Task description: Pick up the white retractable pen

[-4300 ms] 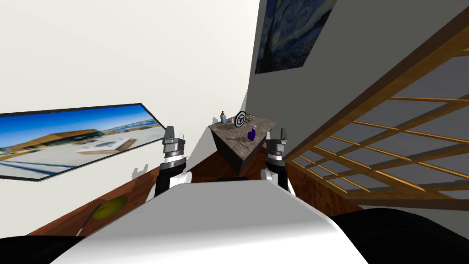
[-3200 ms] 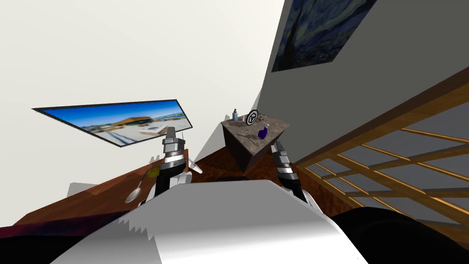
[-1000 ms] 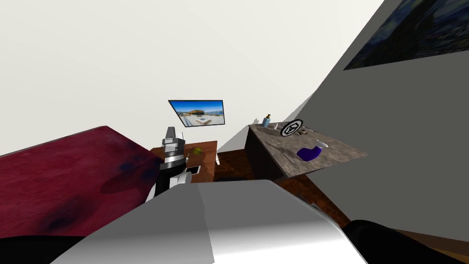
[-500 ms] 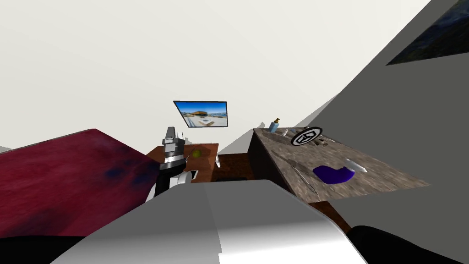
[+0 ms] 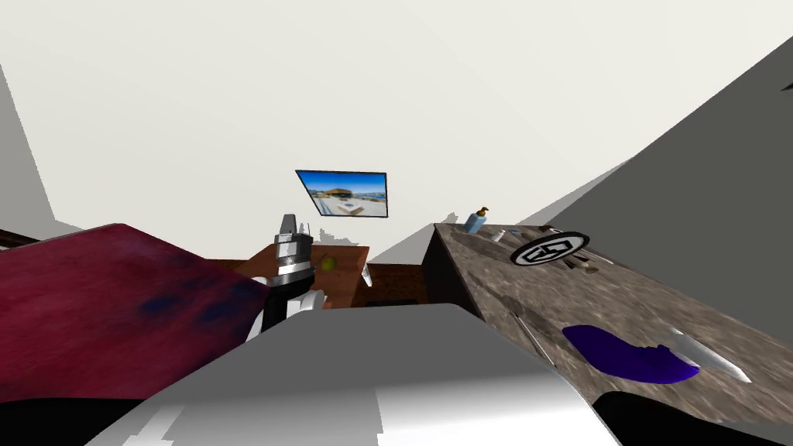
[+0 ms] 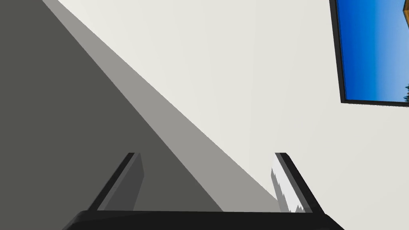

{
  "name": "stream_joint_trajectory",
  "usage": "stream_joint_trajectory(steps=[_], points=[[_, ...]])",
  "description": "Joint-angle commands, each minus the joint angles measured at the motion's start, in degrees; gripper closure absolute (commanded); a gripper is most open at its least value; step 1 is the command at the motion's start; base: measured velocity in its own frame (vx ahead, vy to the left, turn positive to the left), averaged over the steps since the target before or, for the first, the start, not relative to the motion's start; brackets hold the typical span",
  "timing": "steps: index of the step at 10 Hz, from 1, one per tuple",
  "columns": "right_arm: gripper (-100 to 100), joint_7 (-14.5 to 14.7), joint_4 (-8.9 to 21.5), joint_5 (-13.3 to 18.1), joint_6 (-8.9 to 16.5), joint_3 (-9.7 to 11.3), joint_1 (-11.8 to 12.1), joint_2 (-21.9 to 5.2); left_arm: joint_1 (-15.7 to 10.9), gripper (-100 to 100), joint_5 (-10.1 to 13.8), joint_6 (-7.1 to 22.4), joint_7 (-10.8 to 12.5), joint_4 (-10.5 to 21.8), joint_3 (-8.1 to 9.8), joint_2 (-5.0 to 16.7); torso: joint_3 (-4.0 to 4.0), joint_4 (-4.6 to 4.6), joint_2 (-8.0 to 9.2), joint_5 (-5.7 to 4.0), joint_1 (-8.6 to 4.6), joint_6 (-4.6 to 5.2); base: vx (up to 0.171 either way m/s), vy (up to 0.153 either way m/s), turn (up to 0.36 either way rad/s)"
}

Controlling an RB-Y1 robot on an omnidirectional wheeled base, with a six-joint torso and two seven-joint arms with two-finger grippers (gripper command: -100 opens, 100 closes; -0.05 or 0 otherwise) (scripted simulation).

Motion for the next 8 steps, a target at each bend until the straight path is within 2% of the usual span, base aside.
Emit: stream_joint_trajectory(steps=[1,5,7,8], points=[[-100,1.09,2.02,2.10,-1.04,-0.22,2.00,-1.68,0.00,0,0.00,0.00,0.00,0.00,0.00,0.00,0.00,0.00,0.00,0.00,0.00,0.00,0.209,-0.138,0.182],[-100,3.01,5.05,6.88,-1.58,0.52,5.84,-5.13,0.00,0,0.00,0.00,0.00,0.00,0.00,0.00,0.10,0.04,0.18,0.01,0.15,0.03,0.130,-0.106,0.159],[-100,3.07,5.35,6.82,-1.70,0.49,5.65,-5.09,0.00,0,0.00,0.00,0.00,0.00,0.00,-0.01,0.12,0.05,0.21,0.06,0.35,0.08,0.077,-0.046,0.036],[0,3.19,5.36,6.89,-1.77,0.47,5.77,-5.11,0.00,0,0.00,0.00,0.00,0.00,0.00,-0.01,0.22,0.10,0.41,0.09,0.50,0.08,0.009,-0.006,0.003]])
